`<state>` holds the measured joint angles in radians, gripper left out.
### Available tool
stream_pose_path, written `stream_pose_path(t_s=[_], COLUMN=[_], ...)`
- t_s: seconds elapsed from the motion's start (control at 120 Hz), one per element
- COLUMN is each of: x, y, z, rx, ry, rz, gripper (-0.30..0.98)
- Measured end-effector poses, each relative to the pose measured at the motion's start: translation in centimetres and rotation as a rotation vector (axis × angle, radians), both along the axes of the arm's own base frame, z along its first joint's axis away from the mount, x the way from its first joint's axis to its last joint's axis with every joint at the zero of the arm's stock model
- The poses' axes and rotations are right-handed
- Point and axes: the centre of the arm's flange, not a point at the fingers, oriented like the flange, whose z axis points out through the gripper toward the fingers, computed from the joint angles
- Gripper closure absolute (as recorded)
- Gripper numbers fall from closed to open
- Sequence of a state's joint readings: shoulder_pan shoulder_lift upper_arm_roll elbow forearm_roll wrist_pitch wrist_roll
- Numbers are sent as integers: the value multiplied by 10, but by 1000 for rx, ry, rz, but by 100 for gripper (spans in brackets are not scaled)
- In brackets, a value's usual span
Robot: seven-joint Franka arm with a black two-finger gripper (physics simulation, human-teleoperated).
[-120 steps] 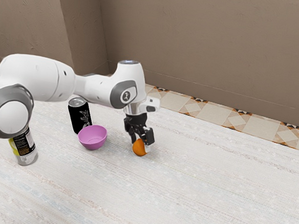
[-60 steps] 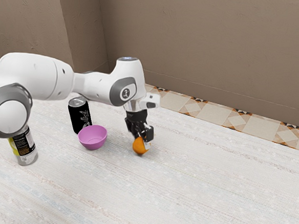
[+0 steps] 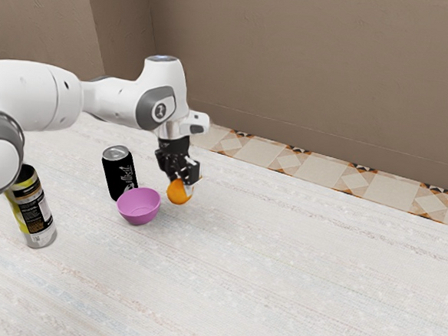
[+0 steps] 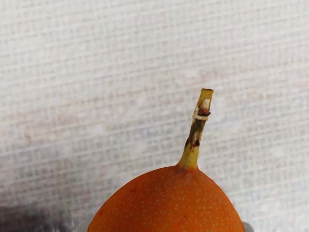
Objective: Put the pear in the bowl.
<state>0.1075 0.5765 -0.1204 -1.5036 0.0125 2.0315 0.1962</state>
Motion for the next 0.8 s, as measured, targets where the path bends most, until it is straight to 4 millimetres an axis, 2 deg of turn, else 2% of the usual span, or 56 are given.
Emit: stream_pose_path(t_s=[0.208, 0.483, 0.608, 0.8], x=[-10, -17, -18, -20], y=[49, 71, 69, 69], z=[-2, -6, -11, -13], rx=[29, 121, 133, 132], ry=[47, 105, 127, 145], rz=[72, 55, 38, 25], gripper=[49, 50, 31, 13])
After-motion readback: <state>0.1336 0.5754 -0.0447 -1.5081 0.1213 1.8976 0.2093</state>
